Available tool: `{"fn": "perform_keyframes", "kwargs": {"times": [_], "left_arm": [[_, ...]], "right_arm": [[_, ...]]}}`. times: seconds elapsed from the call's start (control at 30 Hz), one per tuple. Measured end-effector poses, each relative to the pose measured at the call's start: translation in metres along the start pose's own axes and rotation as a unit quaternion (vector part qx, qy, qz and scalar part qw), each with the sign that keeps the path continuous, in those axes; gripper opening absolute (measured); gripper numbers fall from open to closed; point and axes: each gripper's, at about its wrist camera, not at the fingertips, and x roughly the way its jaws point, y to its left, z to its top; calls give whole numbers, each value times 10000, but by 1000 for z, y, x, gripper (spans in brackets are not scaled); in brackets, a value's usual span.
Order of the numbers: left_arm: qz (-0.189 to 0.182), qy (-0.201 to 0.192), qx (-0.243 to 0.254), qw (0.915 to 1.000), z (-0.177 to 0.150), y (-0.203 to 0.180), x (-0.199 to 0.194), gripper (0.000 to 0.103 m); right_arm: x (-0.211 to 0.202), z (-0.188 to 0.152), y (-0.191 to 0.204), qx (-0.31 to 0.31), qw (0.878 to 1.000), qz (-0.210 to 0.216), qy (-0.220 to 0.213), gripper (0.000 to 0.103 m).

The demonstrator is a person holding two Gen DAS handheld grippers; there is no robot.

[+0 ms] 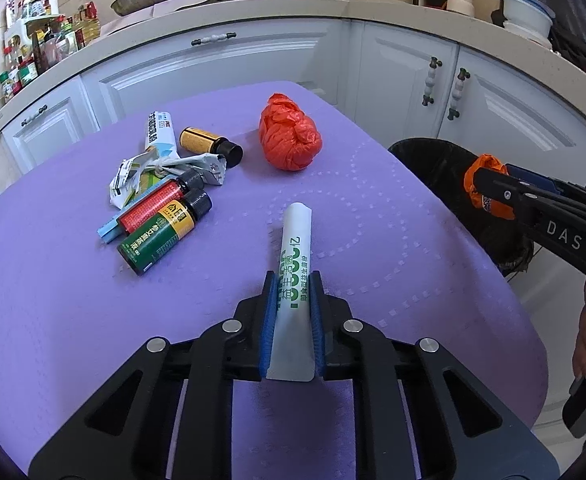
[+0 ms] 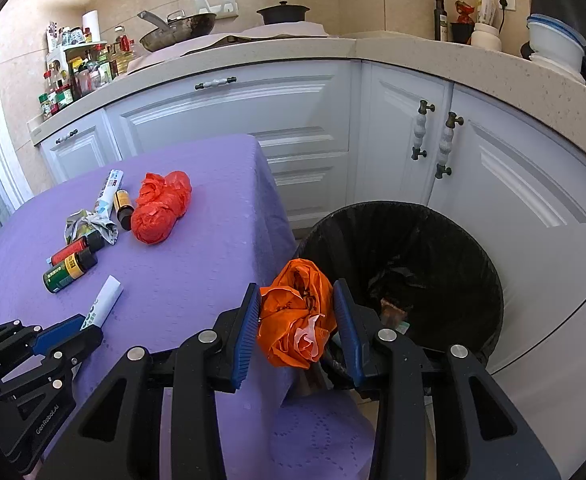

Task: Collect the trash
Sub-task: 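Carry the orange bag over the black bin with the right tool while the left tool grasps the white tube, then open both tools over the black bin to drop the orange bag and white tube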

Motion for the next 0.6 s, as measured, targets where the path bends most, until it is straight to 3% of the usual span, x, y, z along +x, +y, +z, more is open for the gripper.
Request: {"fn": "perform_keyframes", "kwargs": {"times": [0.3,0.6], "left_arm": [[-91,-481,-177,9986,27,-7,-21,15],[-428,-809,57,9958,71,-51,-13,15]], "right_arm": [[-7,6,-7,-21,9997,-167,-153,38],[-8,18,-42,98,9977,-598,-312,38]]}}
